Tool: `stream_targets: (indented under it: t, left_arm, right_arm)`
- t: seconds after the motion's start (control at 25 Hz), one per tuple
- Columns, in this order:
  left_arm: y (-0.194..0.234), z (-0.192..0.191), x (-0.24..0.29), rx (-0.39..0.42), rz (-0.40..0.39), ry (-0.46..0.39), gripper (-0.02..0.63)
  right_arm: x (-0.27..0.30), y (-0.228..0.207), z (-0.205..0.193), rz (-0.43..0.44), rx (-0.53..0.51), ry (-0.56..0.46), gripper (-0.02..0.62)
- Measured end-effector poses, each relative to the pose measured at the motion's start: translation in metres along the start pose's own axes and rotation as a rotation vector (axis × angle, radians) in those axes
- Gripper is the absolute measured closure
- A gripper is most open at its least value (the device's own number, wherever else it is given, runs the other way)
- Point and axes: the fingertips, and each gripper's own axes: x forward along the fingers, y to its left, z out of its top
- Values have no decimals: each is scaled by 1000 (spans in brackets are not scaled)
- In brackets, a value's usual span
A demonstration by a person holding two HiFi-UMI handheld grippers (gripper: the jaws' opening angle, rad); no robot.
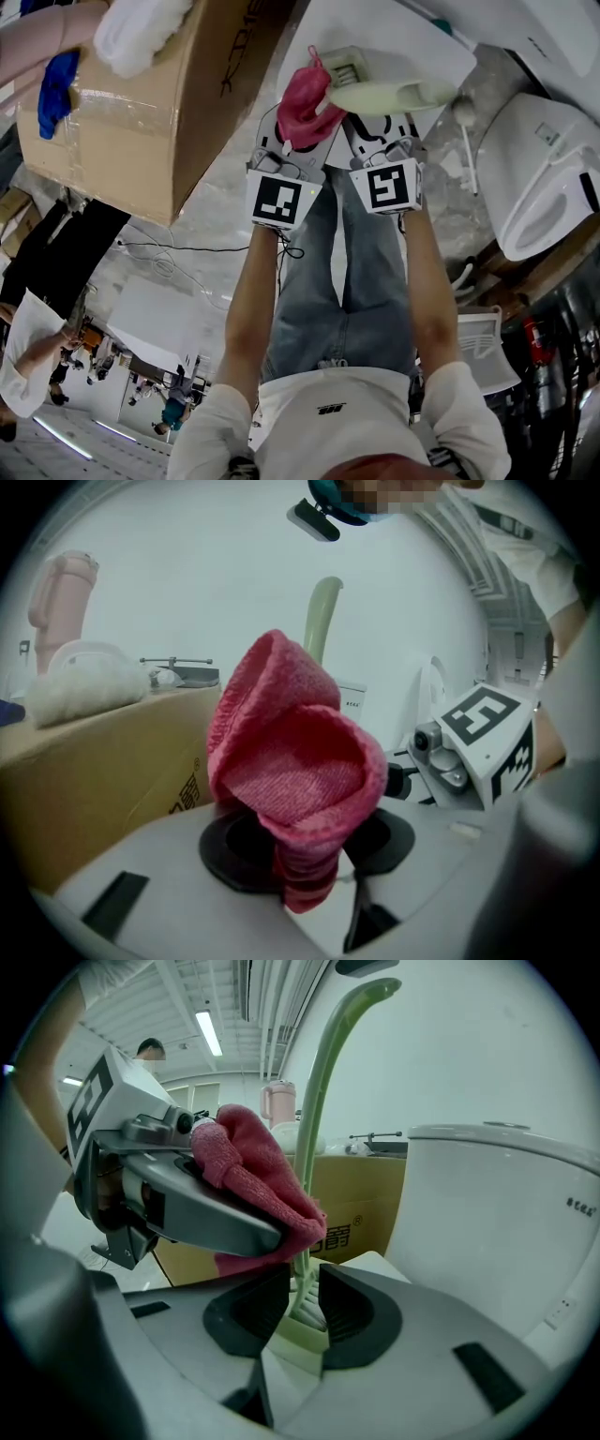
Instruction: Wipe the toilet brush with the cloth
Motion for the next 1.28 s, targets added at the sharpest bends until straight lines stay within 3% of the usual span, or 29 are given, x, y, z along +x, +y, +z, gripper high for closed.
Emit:
stream_targets:
  t: [0.4, 0.68, 1.04, 1.28]
  left_arm:
    - [3, -7, 25, -16, -19, 3, 429]
    - [5, -14, 40, -29, -35, 3, 430]
    - [0, -17, 46, 3, -66, 16, 479]
    - [-2, -7, 42, 26, -71, 15, 480]
  right_arm:
    - [21, -2, -4, -17, 36, -53, 492]
    - [27, -2, -11, -17, 35, -31, 491]
    - [26, 0, -21, -26, -47, 54, 527]
    - [27, 0, -21, -24, -44, 72, 532]
